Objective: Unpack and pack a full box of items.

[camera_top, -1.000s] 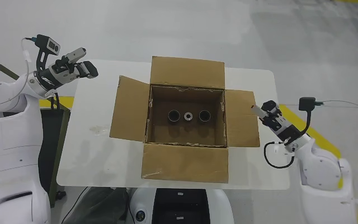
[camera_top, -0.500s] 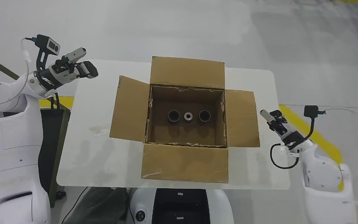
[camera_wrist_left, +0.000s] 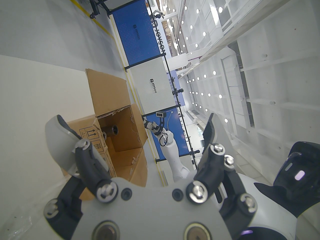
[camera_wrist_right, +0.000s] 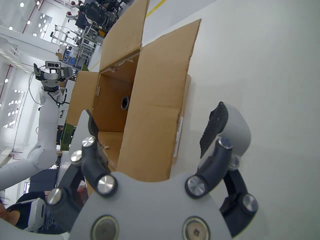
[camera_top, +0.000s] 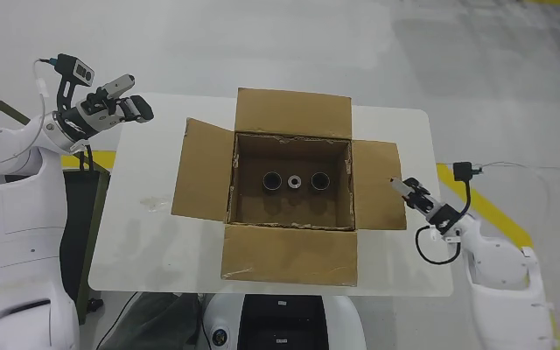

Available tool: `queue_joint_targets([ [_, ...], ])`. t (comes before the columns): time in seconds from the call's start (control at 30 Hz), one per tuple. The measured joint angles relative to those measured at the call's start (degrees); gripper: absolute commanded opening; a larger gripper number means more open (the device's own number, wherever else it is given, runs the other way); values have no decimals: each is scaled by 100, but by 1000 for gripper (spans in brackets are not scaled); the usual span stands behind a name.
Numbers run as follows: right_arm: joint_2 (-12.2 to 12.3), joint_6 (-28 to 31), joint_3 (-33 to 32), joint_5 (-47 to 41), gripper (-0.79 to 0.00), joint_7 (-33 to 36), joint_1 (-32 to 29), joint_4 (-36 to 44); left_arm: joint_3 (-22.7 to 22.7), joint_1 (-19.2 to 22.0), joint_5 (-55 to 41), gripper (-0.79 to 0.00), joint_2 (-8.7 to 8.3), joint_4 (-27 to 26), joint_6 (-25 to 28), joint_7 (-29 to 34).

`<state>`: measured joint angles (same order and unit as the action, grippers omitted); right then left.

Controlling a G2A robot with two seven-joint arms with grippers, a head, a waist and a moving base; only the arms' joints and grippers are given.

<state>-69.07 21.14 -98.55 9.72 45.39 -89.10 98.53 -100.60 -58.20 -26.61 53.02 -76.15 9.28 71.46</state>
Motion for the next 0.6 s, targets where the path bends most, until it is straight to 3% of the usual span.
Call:
queue_joint_targets([
  [0.6, 123, 427, -56, -576, 0, 134, -188, 716, 0, 0, 0, 0, 0, 0, 0, 0],
])
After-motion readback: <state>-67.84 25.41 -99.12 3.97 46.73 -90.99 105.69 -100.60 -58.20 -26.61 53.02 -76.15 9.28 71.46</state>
